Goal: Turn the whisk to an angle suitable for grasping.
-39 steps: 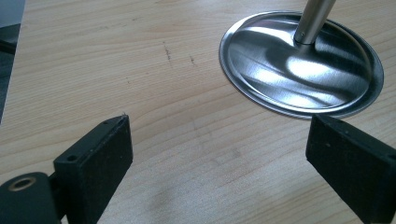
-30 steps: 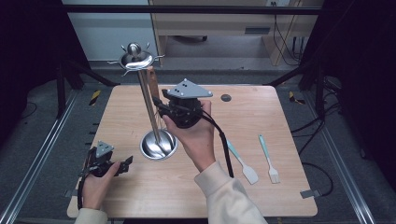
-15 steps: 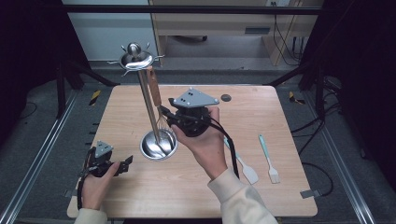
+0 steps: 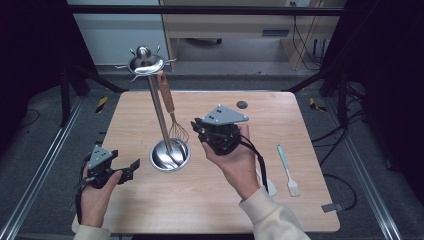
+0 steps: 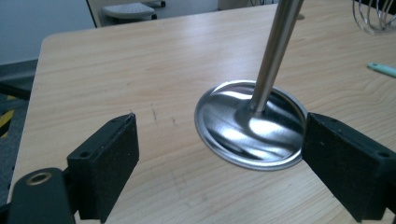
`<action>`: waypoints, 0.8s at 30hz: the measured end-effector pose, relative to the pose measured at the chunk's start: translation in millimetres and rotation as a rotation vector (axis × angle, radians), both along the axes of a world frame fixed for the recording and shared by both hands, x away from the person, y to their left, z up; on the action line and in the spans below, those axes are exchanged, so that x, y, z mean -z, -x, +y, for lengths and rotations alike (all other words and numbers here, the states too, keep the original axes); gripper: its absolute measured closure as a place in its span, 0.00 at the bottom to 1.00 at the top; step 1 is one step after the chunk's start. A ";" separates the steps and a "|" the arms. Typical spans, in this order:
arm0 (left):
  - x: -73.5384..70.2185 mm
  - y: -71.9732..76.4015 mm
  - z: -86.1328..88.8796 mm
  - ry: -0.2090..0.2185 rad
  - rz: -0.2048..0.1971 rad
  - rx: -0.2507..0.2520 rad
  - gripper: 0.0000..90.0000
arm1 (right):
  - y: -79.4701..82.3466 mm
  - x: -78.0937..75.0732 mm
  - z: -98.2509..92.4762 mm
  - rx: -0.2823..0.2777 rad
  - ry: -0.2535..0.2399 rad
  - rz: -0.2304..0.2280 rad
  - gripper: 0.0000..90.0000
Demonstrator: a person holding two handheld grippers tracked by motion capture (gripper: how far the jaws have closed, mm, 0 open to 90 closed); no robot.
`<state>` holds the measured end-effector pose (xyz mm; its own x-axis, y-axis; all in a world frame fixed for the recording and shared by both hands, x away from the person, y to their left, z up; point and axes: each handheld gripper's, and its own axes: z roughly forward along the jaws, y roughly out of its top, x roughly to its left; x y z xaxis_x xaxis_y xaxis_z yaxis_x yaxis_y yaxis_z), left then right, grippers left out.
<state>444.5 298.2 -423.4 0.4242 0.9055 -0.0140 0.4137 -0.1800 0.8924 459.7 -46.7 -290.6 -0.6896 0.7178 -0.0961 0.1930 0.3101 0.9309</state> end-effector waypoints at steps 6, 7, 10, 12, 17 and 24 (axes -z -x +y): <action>-20.2 4.8 -14.3 -0.014 -0.027 0.046 0.17 | 0.4 14.9 -17.8 0.024 0.020 0.025 1.00; -23.9 5.8 -16.6 -0.015 -0.034 0.053 0.18 | 0.4 17.6 -20.8 0.028 0.023 0.029 1.00; -35.8 8.4 -22.8 -0.007 -0.054 0.071 0.22 | 0.7 25.7 -28.8 0.039 0.027 0.045 1.00; -44.8 10.3 -27.4 -0.005 -0.067 0.087 0.25 | 1.0 33.1 -34.8 0.044 0.043 0.055 1.00; -62.9 15.1 -31.9 -0.001 -0.092 0.106 0.31 | 1.6 48.4 -44.8 0.057 0.049 0.076 1.00; -94.2 21.4 -34.4 0.021 -0.132 0.131 0.45 | 0.4 75.1 -58.6 0.080 0.062 0.108 1.00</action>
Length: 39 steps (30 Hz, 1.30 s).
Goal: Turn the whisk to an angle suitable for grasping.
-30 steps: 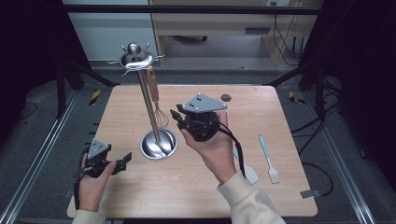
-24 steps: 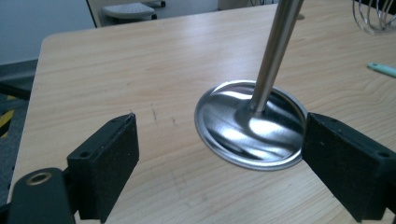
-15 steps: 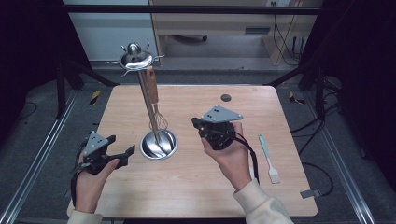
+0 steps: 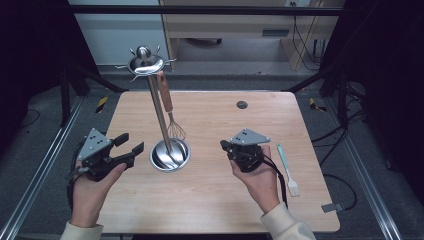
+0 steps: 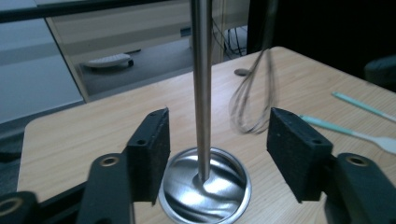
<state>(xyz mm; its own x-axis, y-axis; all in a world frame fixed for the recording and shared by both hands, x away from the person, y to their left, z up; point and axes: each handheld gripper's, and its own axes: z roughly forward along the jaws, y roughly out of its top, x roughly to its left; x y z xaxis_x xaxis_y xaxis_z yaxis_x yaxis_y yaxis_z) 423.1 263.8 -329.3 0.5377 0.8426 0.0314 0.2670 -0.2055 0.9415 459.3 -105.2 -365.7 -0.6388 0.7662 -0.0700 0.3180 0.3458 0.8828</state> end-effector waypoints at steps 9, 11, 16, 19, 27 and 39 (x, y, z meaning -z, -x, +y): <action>-35.4 5.5 -4.4 0.033 -0.062 0.043 0.71 | 1.8 30.2 -17.0 0.035 0.020 0.022 1.00; -41.5 7.1 -4.8 0.047 -0.078 0.054 0.77 | 2.2 35.3 -21.0 0.047 0.018 0.023 1.00; -56.5 11.0 -6.2 0.058 -0.116 0.068 0.89 | 2.6 46.3 -29.6 0.074 0.001 0.041 1.00; -63.8 12.9 -7.7 0.065 -0.132 0.081 0.94 | 3.5 51.6 -33.5 0.084 0.001 0.050 1.00; -79.0 14.0 -16.3 0.059 -0.160 0.092 1.00 | 1.7 60.4 -38.2 0.103 0.010 0.073 1.00; -98.2 7.6 -29.1 0.039 -0.183 0.092 1.00 | 2.0 62.7 -38.9 0.107 0.022 0.072 1.00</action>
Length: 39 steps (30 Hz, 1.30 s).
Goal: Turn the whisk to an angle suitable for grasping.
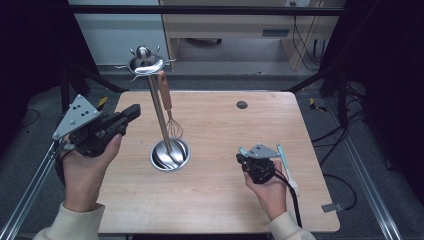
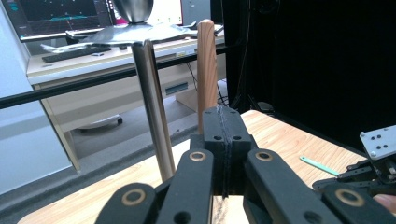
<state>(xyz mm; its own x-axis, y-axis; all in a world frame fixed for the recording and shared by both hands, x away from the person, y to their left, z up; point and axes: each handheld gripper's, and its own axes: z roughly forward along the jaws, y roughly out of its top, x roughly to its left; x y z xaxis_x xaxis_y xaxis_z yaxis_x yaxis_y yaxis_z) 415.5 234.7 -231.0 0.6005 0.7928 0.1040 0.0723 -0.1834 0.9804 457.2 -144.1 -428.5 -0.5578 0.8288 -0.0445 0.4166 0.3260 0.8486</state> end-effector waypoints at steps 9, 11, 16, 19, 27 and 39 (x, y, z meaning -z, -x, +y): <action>-7.0 -5.7 -6.2 0.008 -0.004 -0.005 1.00 | 0.5 1.2 0.4 0.002 0.002 0.002 1.00; -9.2 -7.7 -6.3 0.014 -0.009 -0.008 1.00 | 0.4 1.6 0.7 0.002 0.001 0.005 1.00; -15.1 -13.5 -5.8 0.038 -0.014 -0.019 1.00 | 0.6 2.5 1.4 0.001 0.005 0.006 1.00; -18.3 -17.0 -4.6 0.045 -0.014 -0.026 1.00 | 0.4 2.9 1.2 -0.001 0.009 0.004 1.00; -23.1 -28.8 -6.9 0.048 -0.013 -0.046 1.00 | 0.8 3.4 1.8 0.000 0.012 0.005 1.00; -26.2 -33.7 -4.5 0.062 -0.017 -0.065 1.00 | 0.7 3.3 0.2 -0.003 0.015 0.002 1.00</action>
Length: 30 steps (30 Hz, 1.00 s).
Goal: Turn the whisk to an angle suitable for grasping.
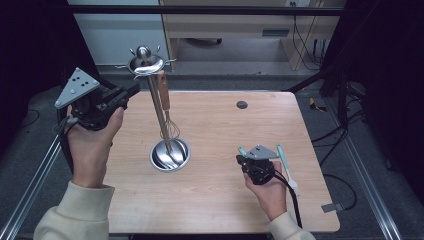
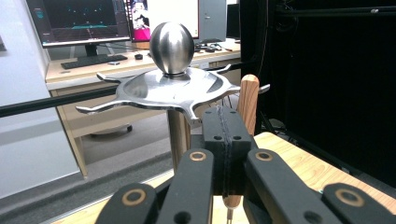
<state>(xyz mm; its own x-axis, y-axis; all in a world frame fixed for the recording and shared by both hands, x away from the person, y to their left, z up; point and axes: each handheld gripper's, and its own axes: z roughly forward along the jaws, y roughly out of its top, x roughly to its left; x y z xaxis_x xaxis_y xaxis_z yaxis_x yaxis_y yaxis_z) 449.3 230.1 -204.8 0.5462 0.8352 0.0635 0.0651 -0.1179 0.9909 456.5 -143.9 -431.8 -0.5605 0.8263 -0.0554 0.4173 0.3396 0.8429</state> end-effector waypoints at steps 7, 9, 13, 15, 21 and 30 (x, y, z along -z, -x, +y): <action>-0.2 -0.7 -1.2 -0.003 -0.001 -0.006 1.00 | 0.4 0.0 -0.7 0.000 -0.002 0.002 1.00; -0.2 -0.8 -1.2 -0.003 -0.001 -0.006 1.00 | 0.6 0.0 -0.7 0.002 -0.003 0.004 1.00; -0.2 -1.0 -0.6 -0.005 -0.002 -0.010 1.00 | 0.7 0.1 -0.9 0.005 -0.004 0.006 1.00; -0.2 -1.0 0.3 -0.007 -0.003 -0.014 1.00 | 0.8 0.1 -1.1 0.005 -0.004 0.005 1.00; 0.0 -3.6 4.5 0.004 0.004 -0.021 1.00 | 0.7 -0.2 -2.6 0.003 0.000 0.001 1.00; -0.4 -10.6 9.8 0.009 0.012 -0.030 1.00 | 0.6 -1.2 -4.9 0.008 -0.009 0.002 1.00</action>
<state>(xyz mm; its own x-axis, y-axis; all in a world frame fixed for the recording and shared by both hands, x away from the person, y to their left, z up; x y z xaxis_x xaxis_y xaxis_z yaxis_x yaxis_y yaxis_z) 459.9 240.0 -204.4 0.5218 0.8516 0.0496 0.0805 -0.1070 0.9910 455.9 -148.8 -430.5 -0.5538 0.8314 -0.0467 0.4216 0.3283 0.8453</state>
